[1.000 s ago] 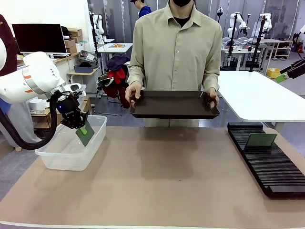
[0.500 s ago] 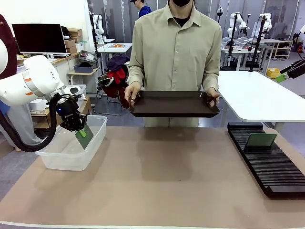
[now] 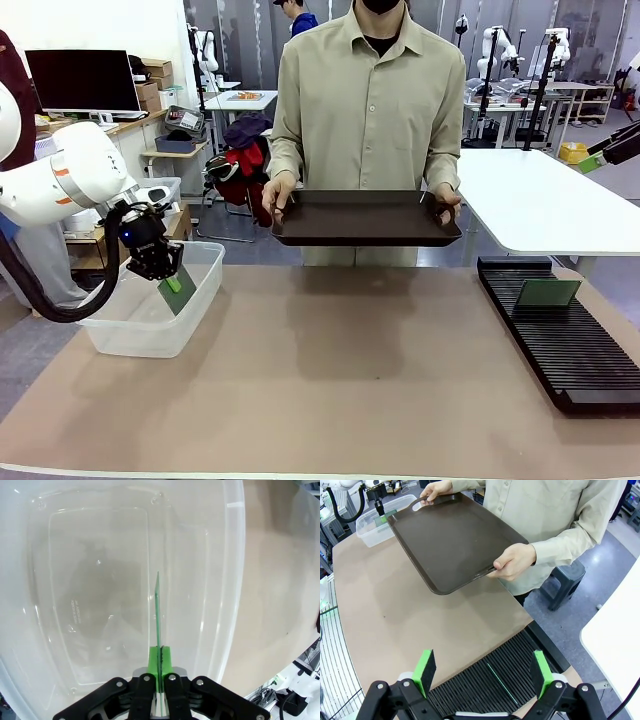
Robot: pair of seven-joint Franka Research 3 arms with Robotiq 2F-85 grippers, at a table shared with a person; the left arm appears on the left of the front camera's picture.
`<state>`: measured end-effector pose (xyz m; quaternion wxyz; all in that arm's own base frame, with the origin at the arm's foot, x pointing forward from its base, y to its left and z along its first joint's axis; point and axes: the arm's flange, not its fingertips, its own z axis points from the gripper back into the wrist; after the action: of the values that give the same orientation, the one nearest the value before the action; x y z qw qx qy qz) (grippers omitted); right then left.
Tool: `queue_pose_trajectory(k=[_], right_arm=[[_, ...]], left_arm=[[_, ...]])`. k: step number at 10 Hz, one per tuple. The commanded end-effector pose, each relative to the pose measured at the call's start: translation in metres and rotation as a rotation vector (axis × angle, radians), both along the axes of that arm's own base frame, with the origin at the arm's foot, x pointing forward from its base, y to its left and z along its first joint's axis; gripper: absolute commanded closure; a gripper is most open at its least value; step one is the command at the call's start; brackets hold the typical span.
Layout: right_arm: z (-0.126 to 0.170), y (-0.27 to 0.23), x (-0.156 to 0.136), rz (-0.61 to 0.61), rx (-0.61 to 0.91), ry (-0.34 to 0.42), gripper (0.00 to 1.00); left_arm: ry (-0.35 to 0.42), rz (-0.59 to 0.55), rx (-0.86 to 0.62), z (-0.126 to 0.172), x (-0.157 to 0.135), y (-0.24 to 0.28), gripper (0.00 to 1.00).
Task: Sort PCBs into racks and boxes based on the side picked up.
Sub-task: If the short side of the Blank PCB is picked up, insert it into the PCB Rack ; if the long side is picked up, place it in the Organizing box.
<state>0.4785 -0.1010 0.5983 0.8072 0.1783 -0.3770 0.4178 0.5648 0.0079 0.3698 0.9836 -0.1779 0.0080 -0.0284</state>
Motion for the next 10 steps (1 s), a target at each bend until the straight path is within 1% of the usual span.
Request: queue_pose_trajectory(k=[1,5,6,7,8,9,10], right_arm=[[-0.001,0.002,0.002,-0.001,-0.003,0.003,0.00],[-0.001,0.002,0.002,-0.001,-0.003,0.003,0.00],[-0.001,0.002,0.002,-0.001,-0.003,0.003,0.00],[-0.001,0.002,0.002,-0.001,-0.003,0.003,0.00],[-0.001,0.002,0.002,-0.001,-0.003,0.003,0.00],[-0.001,0.002,0.002,-0.001,-0.003,0.003,0.00],[-0.001,0.002,0.002,-0.001,-0.003,0.003,0.00]], left_arm=[[-0.025,-0.016,0.007,-0.015,0.001,0.002,0.97],[-0.003,-0.016,0.010,-0.030,0.004,0.004,0.97],[-0.001,-0.014,0.009,-0.030,0.004,0.004,0.78],[-0.005,-0.009,0.010,-0.028,0.003,0.005,0.78],[-0.008,-0.009,0.011,-0.025,0.002,0.007,0.58],[-0.005,-0.016,0.016,-0.022,0.000,0.008,0.73],[-0.014,-0.019,0.021,-0.018,-0.001,0.007,0.38]])
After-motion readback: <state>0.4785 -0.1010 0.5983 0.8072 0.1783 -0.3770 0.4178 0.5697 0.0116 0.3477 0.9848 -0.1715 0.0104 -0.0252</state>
